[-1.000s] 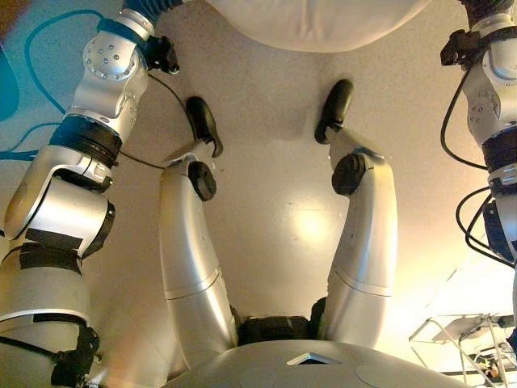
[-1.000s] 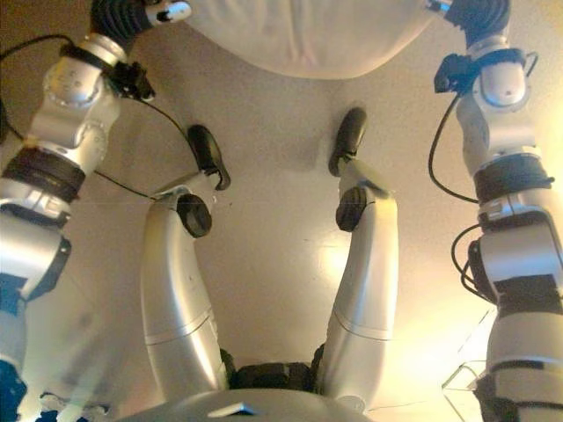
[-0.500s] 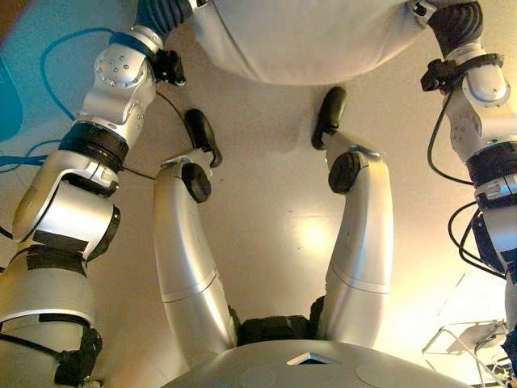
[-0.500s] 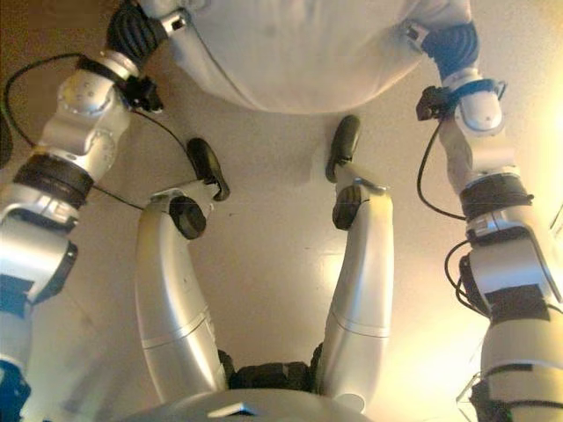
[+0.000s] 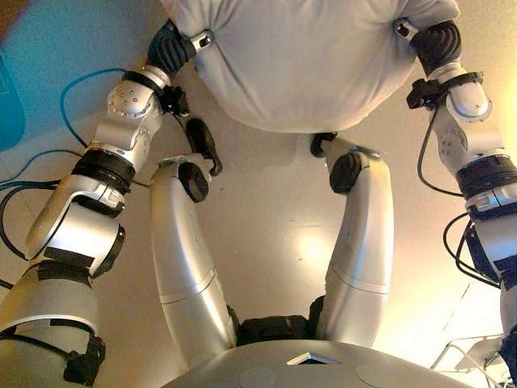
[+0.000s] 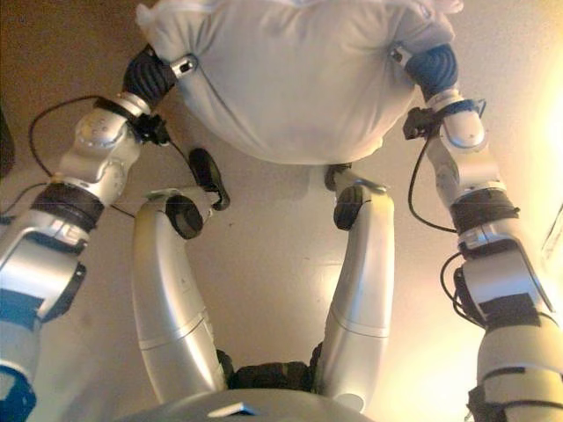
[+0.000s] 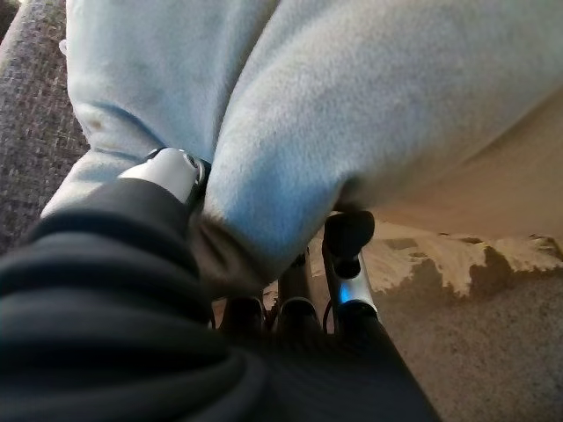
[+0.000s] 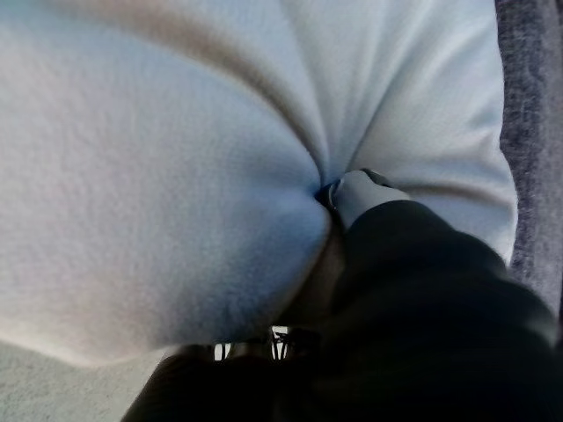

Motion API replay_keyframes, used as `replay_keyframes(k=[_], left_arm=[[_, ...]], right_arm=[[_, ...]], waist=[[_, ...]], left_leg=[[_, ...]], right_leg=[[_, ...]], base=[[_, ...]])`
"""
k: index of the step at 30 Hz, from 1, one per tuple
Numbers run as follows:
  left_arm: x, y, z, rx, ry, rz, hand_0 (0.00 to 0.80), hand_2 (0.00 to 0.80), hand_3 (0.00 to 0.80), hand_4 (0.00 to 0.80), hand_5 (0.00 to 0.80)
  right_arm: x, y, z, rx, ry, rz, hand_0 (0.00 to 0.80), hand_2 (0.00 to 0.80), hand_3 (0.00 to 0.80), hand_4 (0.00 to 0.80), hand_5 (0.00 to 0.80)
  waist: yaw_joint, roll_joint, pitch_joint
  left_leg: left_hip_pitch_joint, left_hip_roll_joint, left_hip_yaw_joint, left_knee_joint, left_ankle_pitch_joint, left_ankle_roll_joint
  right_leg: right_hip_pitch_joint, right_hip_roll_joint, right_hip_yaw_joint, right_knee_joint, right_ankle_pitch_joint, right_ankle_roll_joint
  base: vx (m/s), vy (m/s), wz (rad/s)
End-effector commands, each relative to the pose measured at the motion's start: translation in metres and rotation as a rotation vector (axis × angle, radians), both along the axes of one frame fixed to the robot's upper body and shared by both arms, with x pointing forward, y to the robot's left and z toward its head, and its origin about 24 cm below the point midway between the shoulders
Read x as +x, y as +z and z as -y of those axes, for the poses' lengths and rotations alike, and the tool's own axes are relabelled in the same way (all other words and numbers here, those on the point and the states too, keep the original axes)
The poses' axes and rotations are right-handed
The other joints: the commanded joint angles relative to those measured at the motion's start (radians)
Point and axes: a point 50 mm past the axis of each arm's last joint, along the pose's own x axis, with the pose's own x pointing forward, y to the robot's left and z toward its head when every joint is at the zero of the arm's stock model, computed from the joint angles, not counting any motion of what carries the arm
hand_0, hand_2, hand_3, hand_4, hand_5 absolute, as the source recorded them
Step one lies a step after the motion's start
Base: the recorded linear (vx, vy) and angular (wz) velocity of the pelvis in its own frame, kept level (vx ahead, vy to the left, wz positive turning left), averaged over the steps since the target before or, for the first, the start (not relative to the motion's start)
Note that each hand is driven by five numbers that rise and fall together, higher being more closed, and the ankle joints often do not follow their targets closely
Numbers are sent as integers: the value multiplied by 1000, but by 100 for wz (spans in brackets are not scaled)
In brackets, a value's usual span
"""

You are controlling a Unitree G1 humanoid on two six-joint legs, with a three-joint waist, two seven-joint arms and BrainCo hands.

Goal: Pick up the cushion and take it to the sofa

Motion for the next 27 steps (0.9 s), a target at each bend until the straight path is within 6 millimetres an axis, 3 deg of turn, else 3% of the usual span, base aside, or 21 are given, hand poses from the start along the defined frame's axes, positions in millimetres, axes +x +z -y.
replay_keyframes(k=[1, 8, 13, 21, 22, 27], left_arm=[[-9, 16, 32, -164, -190, 138, 800, 800, 800, 800, 800], [-21, -4, 35, -258, -202, 227, 800, 800, 800, 800, 800], [-41, -28, 41, -272, -199, 283, 800, 800, 800, 800, 800], [-85, -62, 40, -325, -208, 285, 800, 800, 800, 800, 800], [-89, -63, 38, -333, -201, 291, 800, 800, 800, 800, 800], [-113, -74, 32, -424, -185, 295, 800, 800, 800, 800, 800]], right_arm=[[-7, 16, -24, 7, 119, 140, 800, 800, 800, 800, 800], [-18, -1, -38, 16, 137, 210, 800, 800, 800, 800, 800], [-37, -27, -50, 15, 171, 241, 800, 800, 800, 800, 800], [-90, -74, -53, 56, 222, 241, 800, 800, 800, 800, 800], [-95, -76, -53, 45, 223, 244, 800, 800, 800, 800, 800], [-119, -82, -56, 43, 258, 259, 800, 800, 800, 800, 800]], waist=[[13, 37, -11], [20, 38, -11], [23, 26, -11], [37, 7, -32], [39, 5, -44], [50, 14, -121]], left_leg=[[-17, 19, -89, -209, 163, -83], [136, 14, -71, -359, 197, -104], [411, 15, -20, -578, 225, -119], [878, -40, 52, -824, 214, -87], [903, -46, 62, -848, 237, -75], [1087, -64, 85, -940, 222, -57]], right_leg=[[48, -35, 29, -24, -2, 85], [219, -13, -16, -171, 36, 104], [509, -17, -76, -440, 67, 115], [976, -23, -168, -725, 74, 133], [1000, -26, -181, -748, 96, 126], [1172, -13, -218, -821, 82, 127]], base=[[-42, 7, -1], [-29, 2, -4], [3, -8, 0], [87, -37, 11], [83, -35, 12], [104, -22, 12]])
